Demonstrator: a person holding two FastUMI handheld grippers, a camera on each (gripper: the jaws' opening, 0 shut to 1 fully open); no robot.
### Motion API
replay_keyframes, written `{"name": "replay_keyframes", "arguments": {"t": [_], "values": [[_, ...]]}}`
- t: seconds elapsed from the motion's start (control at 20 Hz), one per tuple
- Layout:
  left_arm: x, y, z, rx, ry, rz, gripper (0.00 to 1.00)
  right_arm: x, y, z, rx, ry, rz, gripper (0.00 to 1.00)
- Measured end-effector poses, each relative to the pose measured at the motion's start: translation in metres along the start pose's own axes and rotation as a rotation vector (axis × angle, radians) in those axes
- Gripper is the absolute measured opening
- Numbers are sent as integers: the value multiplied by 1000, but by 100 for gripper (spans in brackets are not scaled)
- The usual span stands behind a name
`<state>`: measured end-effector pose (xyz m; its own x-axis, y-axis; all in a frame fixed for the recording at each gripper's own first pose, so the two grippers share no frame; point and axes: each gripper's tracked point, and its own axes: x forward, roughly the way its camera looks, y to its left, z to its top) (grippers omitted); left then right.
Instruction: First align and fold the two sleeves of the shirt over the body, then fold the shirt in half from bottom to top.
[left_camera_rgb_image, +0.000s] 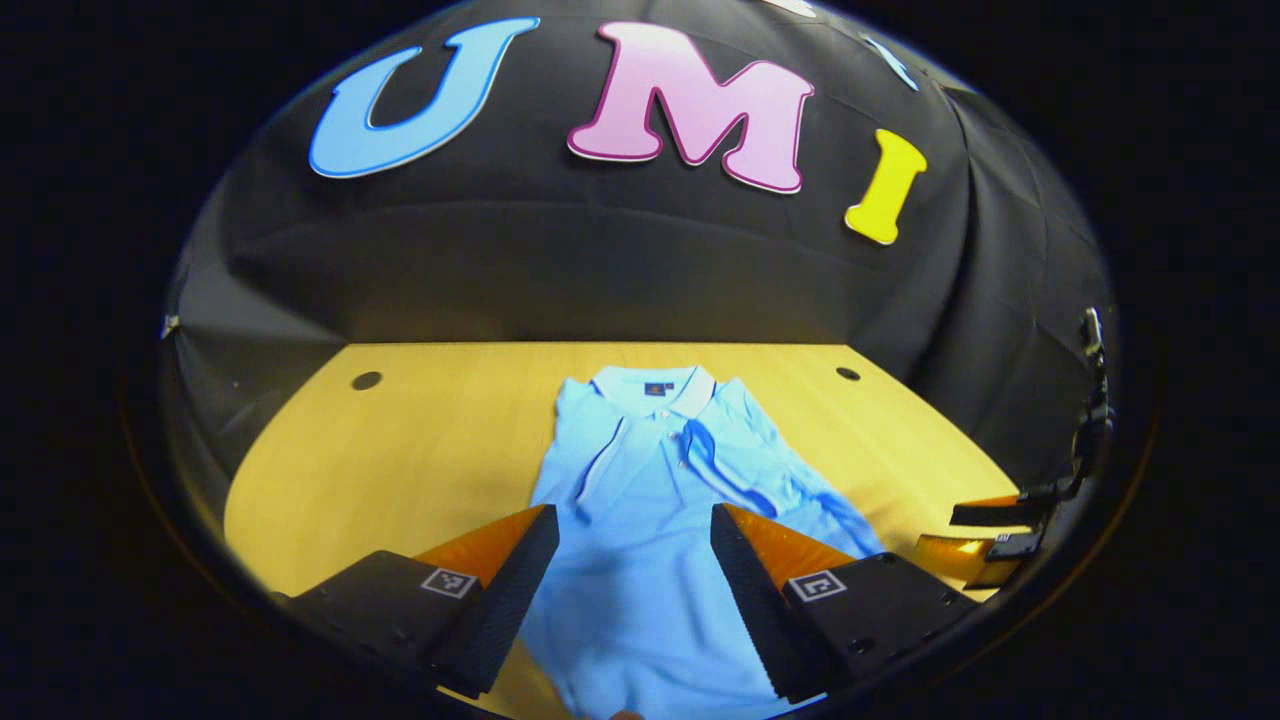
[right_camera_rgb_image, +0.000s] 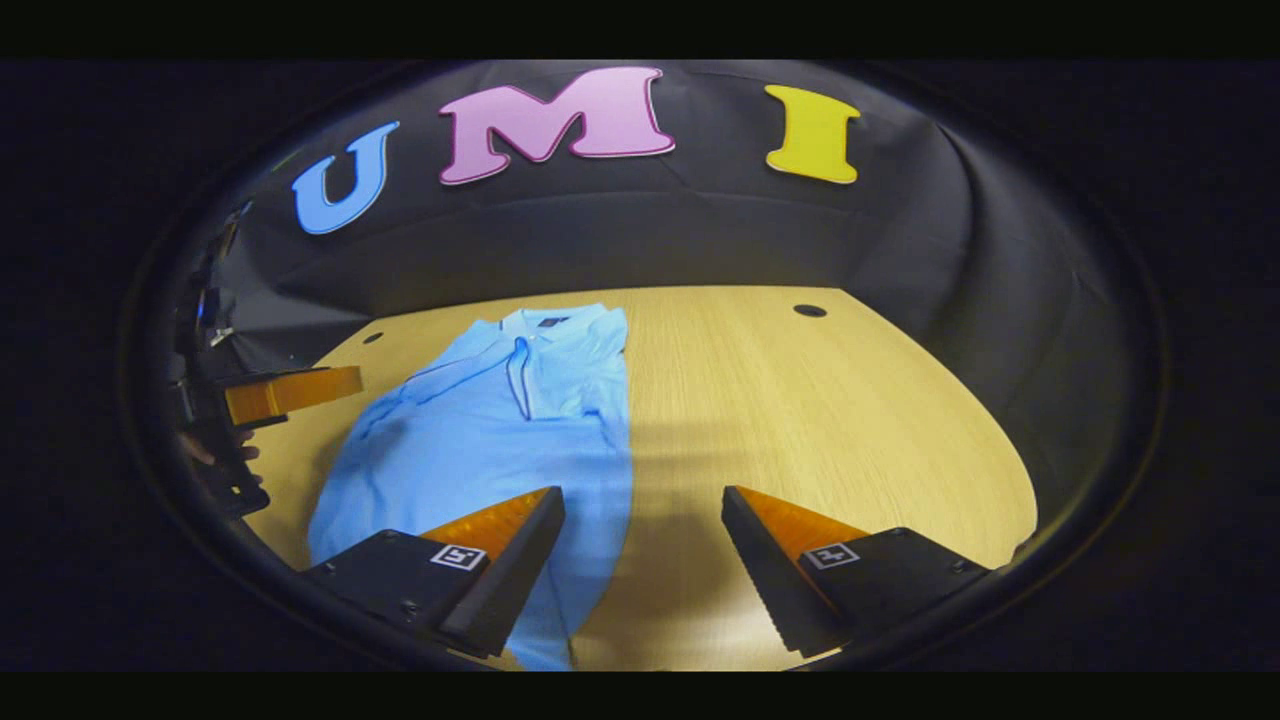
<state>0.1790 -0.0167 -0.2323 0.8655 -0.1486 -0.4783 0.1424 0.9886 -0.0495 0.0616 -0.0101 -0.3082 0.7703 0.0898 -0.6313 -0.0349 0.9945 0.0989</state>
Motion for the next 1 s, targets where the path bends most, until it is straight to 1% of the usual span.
{"name": "replay_keyframes", "arguments": {"t": [0.1, 0.2, 0.25, 0.35, 0.5, 0.65, 0.8, 0.9, 0.95, 1.0], "values": [[-35, 1, -30, 6, 43, 11, 97, -16, 10, -22, 15, 36, 12, 99], [-63, 1, -60, -21, 90, 14, 97, -31, 19, -42, 20, 65, 21, 99], [-78, -2, -80, -36, 122, 17, 97, -37, 23, -50, 17, 77, 23, 98], [-99, -7, -120, -27, 175, 32, 97, -53, 34, -72, 19, 104, 35, 99], [-110, -12, -150, -52, 218, 39, 97, -64, 42, -88, 20, 118, 42, 99], [-113, -17, -170, -82, 244, 53, 97, -66, 44, -104, 9, 132, 36, 99], [-113, -14, -184, -59, 267, 98, 98, -62, 49, -115, 16, 149, 38, 99], [-113, -16, -189, -6, 272, 111, 97, -62, 52, -119, -3, 143, 34, 99], [-114, -17, -189, 18, 268, 112, 98, -62, 53, -119, -21, 139, 28, 92], [-115, -19, -190, 7, 273, 110, 99, -59, 52, -121, -45, 150, 19, 97]]}}
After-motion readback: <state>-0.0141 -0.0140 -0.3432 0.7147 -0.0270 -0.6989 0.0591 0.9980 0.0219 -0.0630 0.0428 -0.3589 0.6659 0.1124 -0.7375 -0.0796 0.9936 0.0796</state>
